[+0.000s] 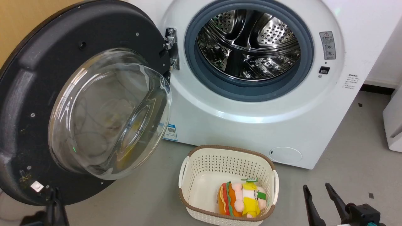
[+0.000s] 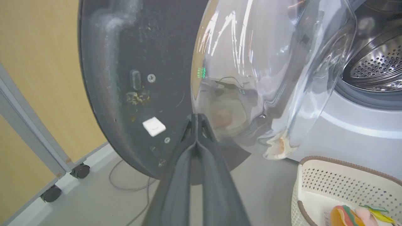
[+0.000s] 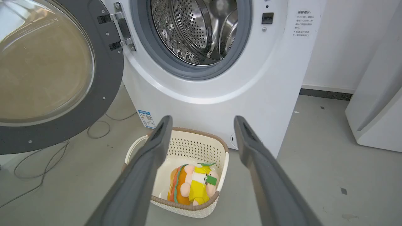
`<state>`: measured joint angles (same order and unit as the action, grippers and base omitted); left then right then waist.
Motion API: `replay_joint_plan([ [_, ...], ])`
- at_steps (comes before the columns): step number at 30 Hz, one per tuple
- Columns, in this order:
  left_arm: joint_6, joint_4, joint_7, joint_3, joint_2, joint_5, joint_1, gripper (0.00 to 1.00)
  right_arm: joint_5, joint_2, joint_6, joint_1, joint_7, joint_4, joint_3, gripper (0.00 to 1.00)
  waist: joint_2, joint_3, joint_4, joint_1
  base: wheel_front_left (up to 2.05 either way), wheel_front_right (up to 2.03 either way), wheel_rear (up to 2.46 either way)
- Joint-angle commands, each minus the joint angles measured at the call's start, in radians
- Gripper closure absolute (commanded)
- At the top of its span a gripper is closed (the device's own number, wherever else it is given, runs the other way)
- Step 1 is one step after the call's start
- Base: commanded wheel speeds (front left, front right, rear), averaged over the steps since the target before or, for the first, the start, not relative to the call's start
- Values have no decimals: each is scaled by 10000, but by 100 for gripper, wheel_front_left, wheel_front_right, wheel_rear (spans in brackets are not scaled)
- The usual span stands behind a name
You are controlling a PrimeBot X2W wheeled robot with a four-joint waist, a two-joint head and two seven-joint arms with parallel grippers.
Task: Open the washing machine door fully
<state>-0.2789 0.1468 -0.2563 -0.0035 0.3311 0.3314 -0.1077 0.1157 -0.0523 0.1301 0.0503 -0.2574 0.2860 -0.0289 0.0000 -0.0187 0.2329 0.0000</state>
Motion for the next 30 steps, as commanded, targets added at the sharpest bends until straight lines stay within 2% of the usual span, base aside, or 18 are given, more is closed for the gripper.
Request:
replay_joint_plan([
  [1,10,-175,-54,-39,-144,-108,-282,95,-64,20,6,108,-44,-72,-4,0,0,-41,5,0,0,0,0],
  [2,58,-280,-54,-77,-217,-160,-411,58,-70,20,6,127,-44,-88,-1,0,0,-60,3,0,0,0,0],
  [3,90,-393,-54,-126,-320,-203,-526,0,-72,20,6,141,-44,-109,-1,0,0,-77,-1,0,0,0,0],
  [10,235,-904,-55,-817,-955,-710,-1036,0,-124,20,6,226,-44,-233,33,0,0,-223,-193,0,0,0,0],
  [11,496,-827,-55,-1300,-1084,-874,-897,0,-282,20,6,254,-44,-270,52,0,0,-302,-382,0,0,0,0],
  [20,1203,-80,-53,-2209,-1234,-1159,-52,0,-428,20,6,272,-44,-548,121,0,0,-395,-1414,0,0,0,0],
  [30,1527,732,-54,-2548,-1422,-1215,976,0,-602,20,6,399,-44,-527,60,0,0,-432,-2369,0,0,0,0],
])
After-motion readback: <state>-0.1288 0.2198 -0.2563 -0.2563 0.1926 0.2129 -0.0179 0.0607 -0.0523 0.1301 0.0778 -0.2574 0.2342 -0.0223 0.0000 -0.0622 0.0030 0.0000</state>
